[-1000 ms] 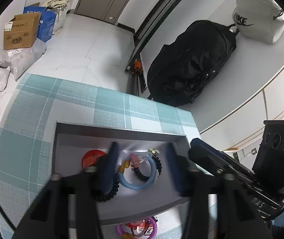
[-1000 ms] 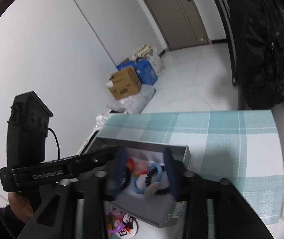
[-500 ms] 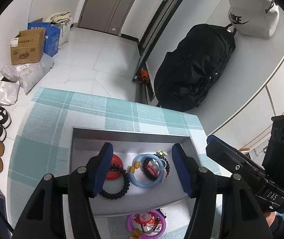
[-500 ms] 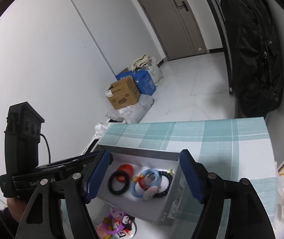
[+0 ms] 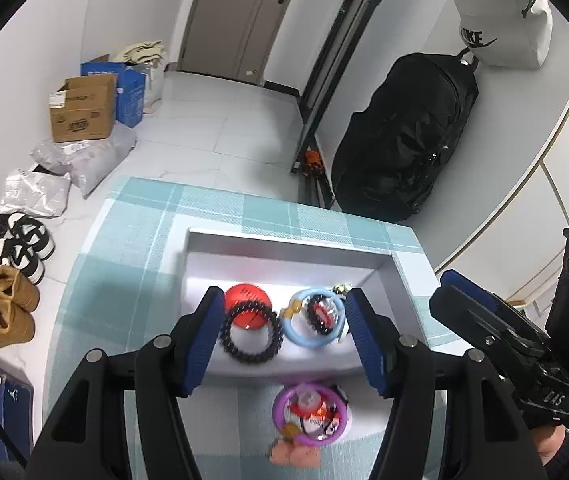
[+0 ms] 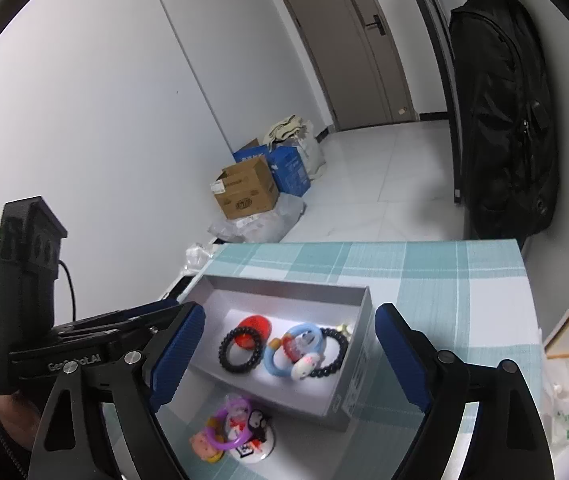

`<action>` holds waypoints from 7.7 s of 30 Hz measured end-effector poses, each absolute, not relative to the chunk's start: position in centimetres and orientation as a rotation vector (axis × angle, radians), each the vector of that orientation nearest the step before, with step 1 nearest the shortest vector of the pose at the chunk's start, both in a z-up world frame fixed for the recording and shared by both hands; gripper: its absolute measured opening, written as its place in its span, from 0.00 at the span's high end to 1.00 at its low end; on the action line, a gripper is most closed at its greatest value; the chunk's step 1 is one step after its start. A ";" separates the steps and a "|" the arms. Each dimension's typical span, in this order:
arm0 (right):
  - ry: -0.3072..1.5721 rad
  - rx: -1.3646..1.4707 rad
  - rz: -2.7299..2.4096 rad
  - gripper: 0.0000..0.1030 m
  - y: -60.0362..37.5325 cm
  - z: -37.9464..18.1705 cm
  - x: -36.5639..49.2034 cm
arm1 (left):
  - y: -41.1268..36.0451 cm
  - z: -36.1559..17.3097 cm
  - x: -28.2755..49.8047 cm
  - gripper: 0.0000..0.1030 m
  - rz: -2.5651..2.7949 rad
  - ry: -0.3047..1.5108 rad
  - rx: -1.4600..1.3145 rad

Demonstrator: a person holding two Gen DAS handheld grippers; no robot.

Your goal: Organize jewelry

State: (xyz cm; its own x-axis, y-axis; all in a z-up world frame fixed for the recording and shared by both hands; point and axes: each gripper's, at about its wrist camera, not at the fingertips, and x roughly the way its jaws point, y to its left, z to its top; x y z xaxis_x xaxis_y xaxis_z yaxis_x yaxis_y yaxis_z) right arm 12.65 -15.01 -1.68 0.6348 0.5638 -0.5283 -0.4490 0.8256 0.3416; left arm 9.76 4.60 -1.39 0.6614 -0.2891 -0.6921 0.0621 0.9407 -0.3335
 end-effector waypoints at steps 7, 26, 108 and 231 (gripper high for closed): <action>0.678 0.179 0.576 0.07 -15.2 -2.0 11.1 | 4.8 -1.4 7.5 0.35 -0.143 0.824 -0.269; 0.732 0.115 0.554 0.06 -15.2 -3.2 7.6 | 1.8 -4.3 4.1 0.34 -0.203 0.936 -0.096; 0.831 -0.229 0.631 0.48 -6.5 -7.6 7.5 | 8.3 -1.5 4.1 0.70 -0.256 0.906 -0.347; 0.643 0.202 0.621 0.19 -14.9 -0.6 13.9 | 4.5 -1.5 12.5 0.41 -0.347 0.879 -0.303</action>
